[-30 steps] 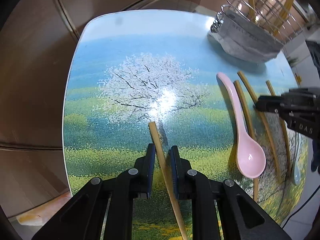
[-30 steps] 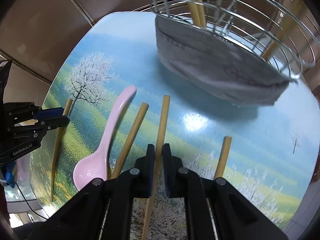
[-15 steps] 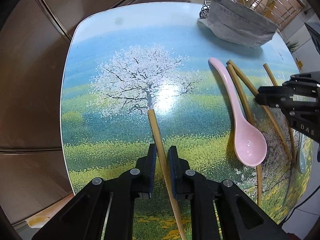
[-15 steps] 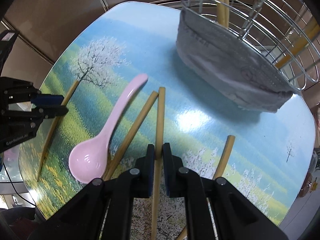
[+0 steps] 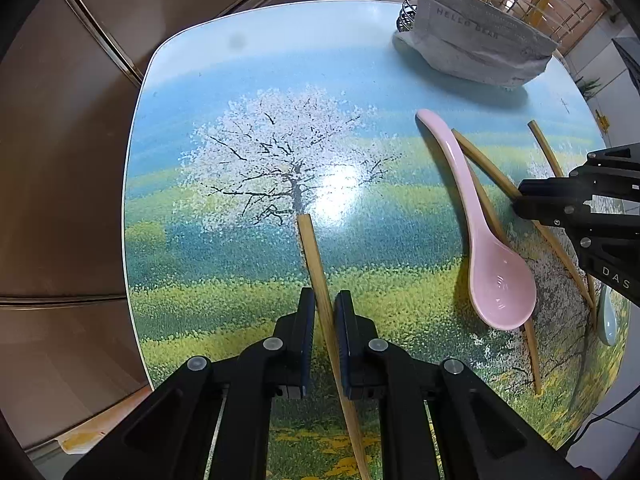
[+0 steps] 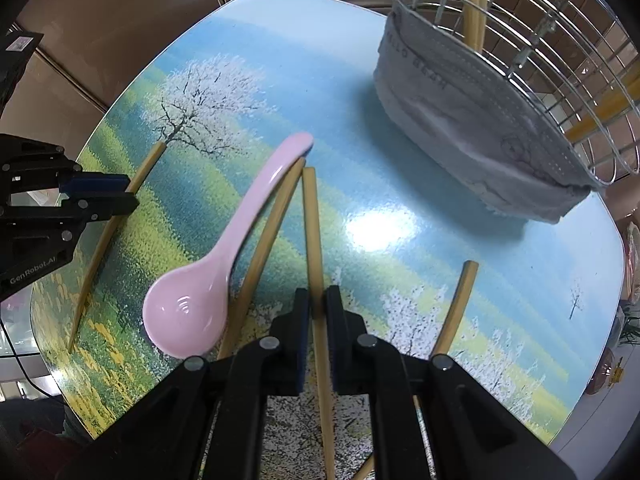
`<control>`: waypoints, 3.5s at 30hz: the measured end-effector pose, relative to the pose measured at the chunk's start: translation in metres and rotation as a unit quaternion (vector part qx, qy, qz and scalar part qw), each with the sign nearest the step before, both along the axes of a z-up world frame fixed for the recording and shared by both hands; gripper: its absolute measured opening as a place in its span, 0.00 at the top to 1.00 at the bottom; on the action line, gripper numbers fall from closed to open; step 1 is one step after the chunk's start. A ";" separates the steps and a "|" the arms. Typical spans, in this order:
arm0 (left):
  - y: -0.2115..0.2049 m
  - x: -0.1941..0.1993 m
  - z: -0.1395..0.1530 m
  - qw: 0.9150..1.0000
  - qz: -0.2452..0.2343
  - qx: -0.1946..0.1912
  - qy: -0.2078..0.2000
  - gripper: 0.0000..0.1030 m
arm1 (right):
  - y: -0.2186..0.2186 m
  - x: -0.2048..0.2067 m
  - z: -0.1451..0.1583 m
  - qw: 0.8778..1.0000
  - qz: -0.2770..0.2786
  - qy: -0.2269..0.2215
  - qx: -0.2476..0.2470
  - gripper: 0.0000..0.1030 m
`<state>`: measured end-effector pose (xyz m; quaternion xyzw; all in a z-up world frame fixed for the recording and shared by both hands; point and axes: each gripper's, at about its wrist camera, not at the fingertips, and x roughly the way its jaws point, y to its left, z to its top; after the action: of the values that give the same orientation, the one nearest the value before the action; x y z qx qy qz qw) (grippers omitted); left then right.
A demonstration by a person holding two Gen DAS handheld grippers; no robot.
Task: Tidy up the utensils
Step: 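Close the right tool on a chopstick while the left tool holds its own, then lift the held chopsticks upright with both tools toward the wire holder, then lower the chopsticks into the wire holder and open both tools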
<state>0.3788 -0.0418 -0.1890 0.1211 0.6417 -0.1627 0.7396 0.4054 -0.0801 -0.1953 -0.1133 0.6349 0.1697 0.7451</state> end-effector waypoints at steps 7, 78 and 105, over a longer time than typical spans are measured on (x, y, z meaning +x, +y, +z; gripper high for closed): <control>-0.002 -0.005 0.000 1.000 0.006 -0.003 -0.009 0.94 | -0.005 -0.003 0.001 0.999 -0.026 -0.008 0.016 0.93; 0.039 -0.136 0.183 0.952 0.084 -0.208 -0.208 0.94 | -0.093 -0.168 0.183 0.937 -0.134 -0.262 0.189 0.94; -0.012 -0.019 0.311 0.896 0.070 -0.304 -0.315 0.94 | -0.136 -0.045 0.293 0.884 -0.153 -0.387 0.213 0.94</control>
<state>0.3597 -0.0539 0.1219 -0.1099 0.3014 -0.2516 0.9131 0.3602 -0.2157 0.0979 0.0899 0.2547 0.1269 0.9544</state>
